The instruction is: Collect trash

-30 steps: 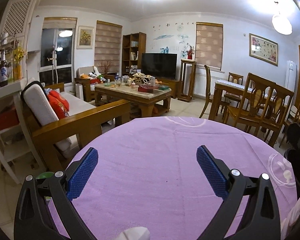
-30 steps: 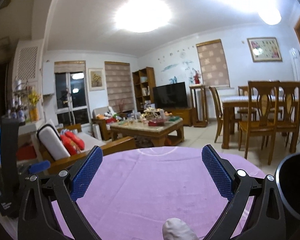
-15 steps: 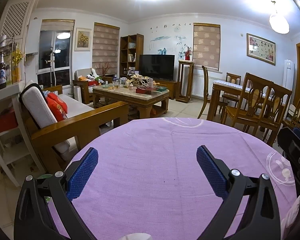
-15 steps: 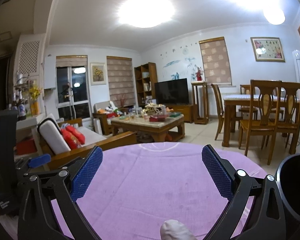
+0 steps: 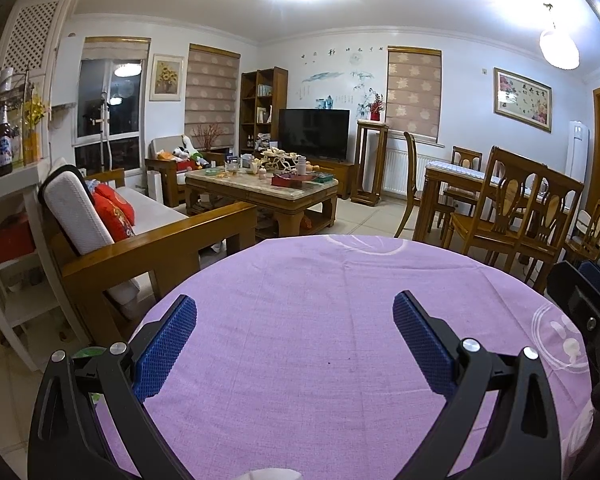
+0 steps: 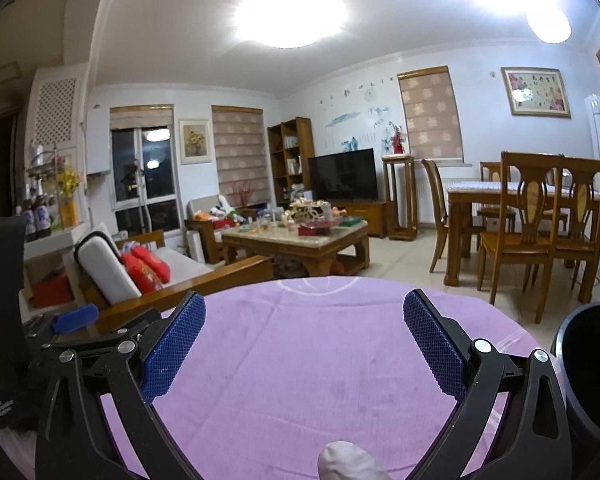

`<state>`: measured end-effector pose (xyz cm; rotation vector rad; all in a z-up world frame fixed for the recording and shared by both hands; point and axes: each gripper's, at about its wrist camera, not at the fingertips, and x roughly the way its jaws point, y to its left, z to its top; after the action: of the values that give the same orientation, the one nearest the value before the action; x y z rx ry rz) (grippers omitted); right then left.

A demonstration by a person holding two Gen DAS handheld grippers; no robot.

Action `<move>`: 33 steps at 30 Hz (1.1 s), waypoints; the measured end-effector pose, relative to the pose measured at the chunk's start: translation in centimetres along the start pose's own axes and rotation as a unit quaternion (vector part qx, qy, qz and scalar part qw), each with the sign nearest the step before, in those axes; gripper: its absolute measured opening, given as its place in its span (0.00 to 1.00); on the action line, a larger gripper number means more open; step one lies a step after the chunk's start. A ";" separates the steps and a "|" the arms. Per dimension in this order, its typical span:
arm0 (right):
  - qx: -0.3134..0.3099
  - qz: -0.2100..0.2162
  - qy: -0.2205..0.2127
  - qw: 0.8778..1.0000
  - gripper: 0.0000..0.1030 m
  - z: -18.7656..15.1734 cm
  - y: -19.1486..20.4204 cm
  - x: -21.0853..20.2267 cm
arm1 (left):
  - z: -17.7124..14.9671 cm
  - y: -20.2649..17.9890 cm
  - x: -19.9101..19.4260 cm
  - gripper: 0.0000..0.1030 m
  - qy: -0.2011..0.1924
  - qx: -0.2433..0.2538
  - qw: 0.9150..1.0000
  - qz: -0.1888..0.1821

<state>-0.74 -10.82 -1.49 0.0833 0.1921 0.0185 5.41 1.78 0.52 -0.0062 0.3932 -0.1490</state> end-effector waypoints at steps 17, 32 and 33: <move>-0.001 0.000 0.001 1.000 0.95 0.3 0.0 0.1 | -0.2 -0.3 -0.1 0.95 0.000 0.002 1.000 0.002; -0.001 0.002 0.004 1.000 0.95 0.0 0.0 0.1 | -0.3 -0.3 -0.2 0.95 -0.001 0.004 1.000 0.001; -0.001 0.002 0.004 1.000 0.95 0.1 0.1 0.1 | -0.4 -0.3 -0.2 0.95 -0.001 0.005 1.000 0.001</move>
<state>-0.58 -10.77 -1.42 0.0809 0.2000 0.0224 5.06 1.55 0.27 0.0043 0.3903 -0.1482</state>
